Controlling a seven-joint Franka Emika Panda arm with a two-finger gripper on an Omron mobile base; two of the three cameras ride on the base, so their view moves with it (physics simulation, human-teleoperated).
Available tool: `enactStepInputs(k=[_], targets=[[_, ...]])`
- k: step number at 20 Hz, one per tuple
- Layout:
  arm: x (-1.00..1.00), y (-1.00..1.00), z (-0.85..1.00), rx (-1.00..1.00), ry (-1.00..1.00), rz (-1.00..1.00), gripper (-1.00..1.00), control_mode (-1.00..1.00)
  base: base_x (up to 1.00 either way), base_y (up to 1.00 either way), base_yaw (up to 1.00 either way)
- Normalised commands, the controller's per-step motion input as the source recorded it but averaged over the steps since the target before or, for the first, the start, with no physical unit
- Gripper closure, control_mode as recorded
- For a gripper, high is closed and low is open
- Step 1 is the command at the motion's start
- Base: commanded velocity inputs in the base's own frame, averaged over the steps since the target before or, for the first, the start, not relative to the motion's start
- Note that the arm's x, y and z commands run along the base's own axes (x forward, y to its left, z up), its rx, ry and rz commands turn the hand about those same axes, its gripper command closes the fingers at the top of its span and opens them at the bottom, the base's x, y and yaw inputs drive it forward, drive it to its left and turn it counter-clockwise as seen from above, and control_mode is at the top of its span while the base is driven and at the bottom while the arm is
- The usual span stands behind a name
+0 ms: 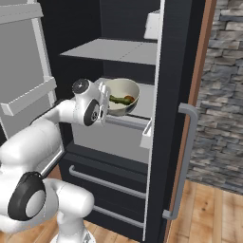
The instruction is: Pick the chicken drumstick and squash from their plates and place them in the bowl. Then put the bowl in the fridge.
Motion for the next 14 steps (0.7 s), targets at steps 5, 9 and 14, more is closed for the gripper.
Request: enactStepInputs(k=[5, 9, 14], targets=[[0.36, -0.17, -0.04, 0.00, 0.00, 0.00, 1.00, -1.00, 0.00, 0.00, 0.00], [0.22, -0.11, -0.12, 0.00, -0.04, 0.00, 1.00, -1.00, 0.00, 0.00, 0.00], [0.19, -0.13, -0.20, 0.00, -0.03, 0.00, 1.00, -1.00, 0.00, 0.00, 0.00]])
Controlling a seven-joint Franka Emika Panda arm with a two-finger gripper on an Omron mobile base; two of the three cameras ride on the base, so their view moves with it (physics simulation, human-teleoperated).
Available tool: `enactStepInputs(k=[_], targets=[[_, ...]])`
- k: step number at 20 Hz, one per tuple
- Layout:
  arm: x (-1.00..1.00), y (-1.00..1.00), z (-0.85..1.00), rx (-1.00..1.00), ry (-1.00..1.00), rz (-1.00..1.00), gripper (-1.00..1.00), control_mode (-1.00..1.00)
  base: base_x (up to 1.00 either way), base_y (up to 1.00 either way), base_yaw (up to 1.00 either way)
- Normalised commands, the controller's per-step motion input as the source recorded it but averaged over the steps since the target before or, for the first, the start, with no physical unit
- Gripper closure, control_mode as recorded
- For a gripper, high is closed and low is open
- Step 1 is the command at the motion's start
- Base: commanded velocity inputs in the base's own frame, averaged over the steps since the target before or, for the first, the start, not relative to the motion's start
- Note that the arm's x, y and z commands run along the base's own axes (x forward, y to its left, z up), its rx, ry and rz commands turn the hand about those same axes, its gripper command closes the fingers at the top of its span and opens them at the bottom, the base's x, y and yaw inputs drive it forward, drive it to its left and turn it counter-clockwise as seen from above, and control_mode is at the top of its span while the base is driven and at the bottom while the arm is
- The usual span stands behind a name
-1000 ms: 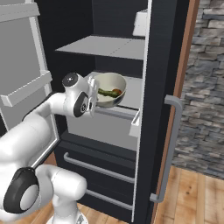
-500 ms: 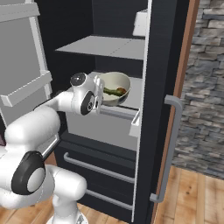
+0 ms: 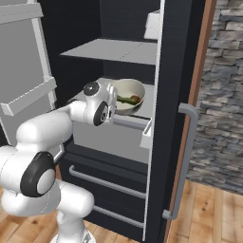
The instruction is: Pick the chicken drumstick and squash from their plates and place them in the bowl. Then put the bowl in the fridge.
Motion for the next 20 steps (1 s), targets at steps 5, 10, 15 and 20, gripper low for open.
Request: enactStepInputs(k=[5, 10, 15, 20], targets=[[0.24, -0.18, -0.15, 0.00, 0.00, 0.00, 1.00, -1.00, 0.00, 0.00, 0.00], [0.34, -0.14, -0.04, 0.00, 0.00, 0.00, 1.00, -1.00, 0.00, 0.00, 0.00], [0.33, -0.14, 0.00, 0.00, 0.00, 0.00, 1.00, -1.00, 0.00, 0.00, 0.00], [0.27, -0.08, -0.03, 0.00, 0.00, -0.01, 1.00, -1.00, 0.00, 0.00, 0.00]])
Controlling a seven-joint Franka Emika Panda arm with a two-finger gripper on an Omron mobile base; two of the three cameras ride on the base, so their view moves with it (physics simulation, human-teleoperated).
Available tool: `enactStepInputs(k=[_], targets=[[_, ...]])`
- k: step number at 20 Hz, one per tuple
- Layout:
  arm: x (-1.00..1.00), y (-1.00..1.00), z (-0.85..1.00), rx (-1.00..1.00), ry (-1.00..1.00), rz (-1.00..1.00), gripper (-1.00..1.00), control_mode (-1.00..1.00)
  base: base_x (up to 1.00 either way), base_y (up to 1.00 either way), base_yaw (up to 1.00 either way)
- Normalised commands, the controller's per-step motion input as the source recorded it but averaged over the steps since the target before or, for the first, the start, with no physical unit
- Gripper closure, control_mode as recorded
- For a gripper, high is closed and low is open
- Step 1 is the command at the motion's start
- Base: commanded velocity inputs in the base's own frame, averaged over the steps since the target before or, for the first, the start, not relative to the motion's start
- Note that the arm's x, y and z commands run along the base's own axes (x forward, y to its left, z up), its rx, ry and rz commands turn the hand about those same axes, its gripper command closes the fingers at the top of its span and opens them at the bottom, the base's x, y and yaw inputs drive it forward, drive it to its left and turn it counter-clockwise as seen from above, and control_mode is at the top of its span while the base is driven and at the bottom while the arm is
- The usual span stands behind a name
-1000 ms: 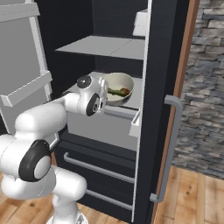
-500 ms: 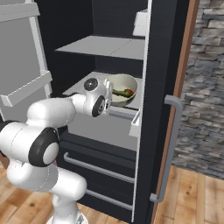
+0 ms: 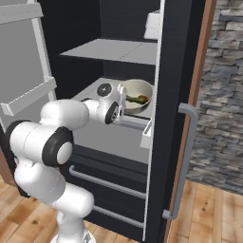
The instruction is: Pick the chicken drumstick and squash from their plates and place them in the bowl. Then put the bowl in the fridge.
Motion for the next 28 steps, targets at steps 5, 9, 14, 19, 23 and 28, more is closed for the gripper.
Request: enactStepInputs(k=[5, 9, 14, 19, 23, 28], targets=[[0.34, -0.04, 0.00, 0.00, 0.00, -0.03, 1.00, -1.00, 0.00, 0.00, 0.00], [0.36, -0.06, -0.04, 0.00, 0.00, -0.02, 1.00, -1.00, 0.00, 0.00, 0.00], [0.30, -0.04, -0.03, 0.00, 0.03, 0.00, 1.00, -1.00, 0.00, 0.00, 0.00], [0.27, -0.12, -0.01, 0.00, 0.01, 0.00, 1.00, -1.00, 0.00, 0.00, 0.00], [0.26, -0.16, -0.05, 0.00, 0.03, 0.00, 1.00, -1.00, 0.00, 0.00, 0.00], [0.26, -0.18, -0.08, 0.00, 0.03, 0.00, 1.00, -1.00, 0.00, 0.00, 0.00]])
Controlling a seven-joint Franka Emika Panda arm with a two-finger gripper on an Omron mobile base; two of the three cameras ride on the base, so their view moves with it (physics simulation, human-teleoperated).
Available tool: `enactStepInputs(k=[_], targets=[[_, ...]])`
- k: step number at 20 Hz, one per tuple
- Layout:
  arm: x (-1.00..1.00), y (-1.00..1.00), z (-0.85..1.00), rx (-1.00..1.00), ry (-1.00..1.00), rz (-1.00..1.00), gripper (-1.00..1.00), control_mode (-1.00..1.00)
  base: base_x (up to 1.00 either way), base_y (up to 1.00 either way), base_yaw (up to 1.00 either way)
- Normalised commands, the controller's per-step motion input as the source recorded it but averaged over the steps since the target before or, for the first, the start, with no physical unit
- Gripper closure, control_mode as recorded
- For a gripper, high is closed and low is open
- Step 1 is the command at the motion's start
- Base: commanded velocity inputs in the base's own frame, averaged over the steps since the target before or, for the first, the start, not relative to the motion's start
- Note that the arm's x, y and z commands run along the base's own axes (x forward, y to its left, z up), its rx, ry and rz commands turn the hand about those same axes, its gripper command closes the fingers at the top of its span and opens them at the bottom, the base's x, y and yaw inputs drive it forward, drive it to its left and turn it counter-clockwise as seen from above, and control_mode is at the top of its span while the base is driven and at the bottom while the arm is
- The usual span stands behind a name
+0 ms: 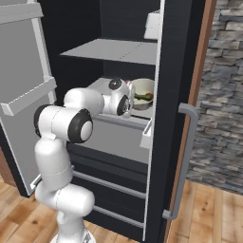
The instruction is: Pick the chicken drumstick and squash from their plates and place them in the bowl. Then put the bowl in the fridge.
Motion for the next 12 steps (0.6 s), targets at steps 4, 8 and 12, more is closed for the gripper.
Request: enactStepInputs(k=[4, 8, 12], targets=[[0.29, -0.14, -0.06, 0.00, 0.04, 0.00, 1.00, -1.00, 0.00, 0.00, 0.00], [0.23, -0.12, -0.10, 0.00, 0.05, 0.00, 1.00, -1.00, 0.00, 0.00, 0.00], [0.25, -0.10, -0.06, 0.00, 0.02, 0.00, 1.00, -1.00, 0.00, 0.00, 0.00]])
